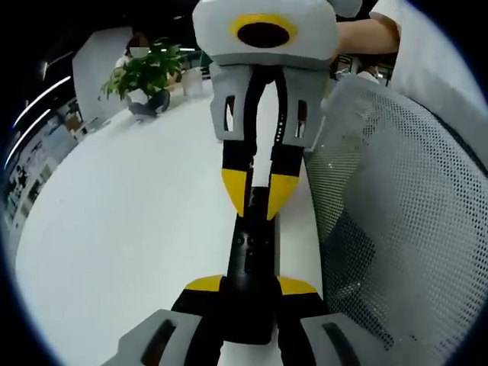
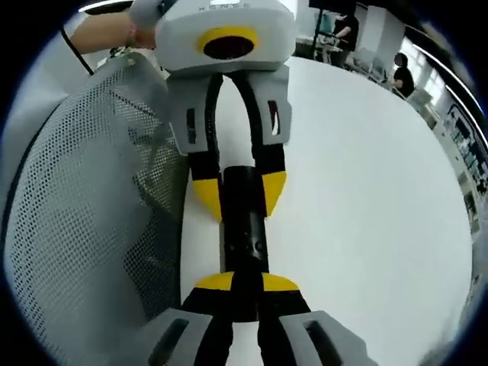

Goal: Press the specified remote control buttons in sequence, fully releasing each button before pressing the next.

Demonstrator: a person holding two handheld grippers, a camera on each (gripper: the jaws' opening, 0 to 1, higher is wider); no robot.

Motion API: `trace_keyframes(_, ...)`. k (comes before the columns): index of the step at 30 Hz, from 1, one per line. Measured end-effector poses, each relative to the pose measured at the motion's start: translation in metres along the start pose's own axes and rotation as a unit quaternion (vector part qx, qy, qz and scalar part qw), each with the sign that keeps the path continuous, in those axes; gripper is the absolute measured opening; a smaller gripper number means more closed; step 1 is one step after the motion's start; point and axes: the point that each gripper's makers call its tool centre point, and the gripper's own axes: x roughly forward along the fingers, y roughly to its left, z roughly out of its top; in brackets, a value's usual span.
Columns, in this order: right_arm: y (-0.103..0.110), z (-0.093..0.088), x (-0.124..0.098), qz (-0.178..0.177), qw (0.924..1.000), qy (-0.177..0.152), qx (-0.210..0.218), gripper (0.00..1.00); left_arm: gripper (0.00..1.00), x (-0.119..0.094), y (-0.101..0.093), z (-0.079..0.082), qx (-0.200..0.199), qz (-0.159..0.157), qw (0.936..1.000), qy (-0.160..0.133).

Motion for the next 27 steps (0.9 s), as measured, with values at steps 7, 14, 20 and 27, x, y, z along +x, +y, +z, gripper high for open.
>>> trace_keyframes(7,0.001,0.001,-0.004,-0.024,0.9941,-0.102,0.027,0.08,0.23,0.0,0.0,0.0,-0.003,0.0,1.0,-0.009)
trace_keyframes(14,0.002,0.01,0.002,-0.023,0.9976,-0.062,-0.019,0.02,0.23,-0.001,0.0,0.001,-0.006,0.003,0.9999,-0.012)
trace_keyframes(20,-0.001,0.008,0.001,-0.028,0.9979,-0.058,0.012,0.06,0.23,-0.001,0.0,0.001,-0.008,0.005,0.9998,-0.017)
trace_keyframes(27,-0.002,0.008,0.0,-0.013,0.9985,-0.048,0.024,0.06,0.23,0.0,-0.002,0.001,-0.001,0.003,1.0,-0.009)
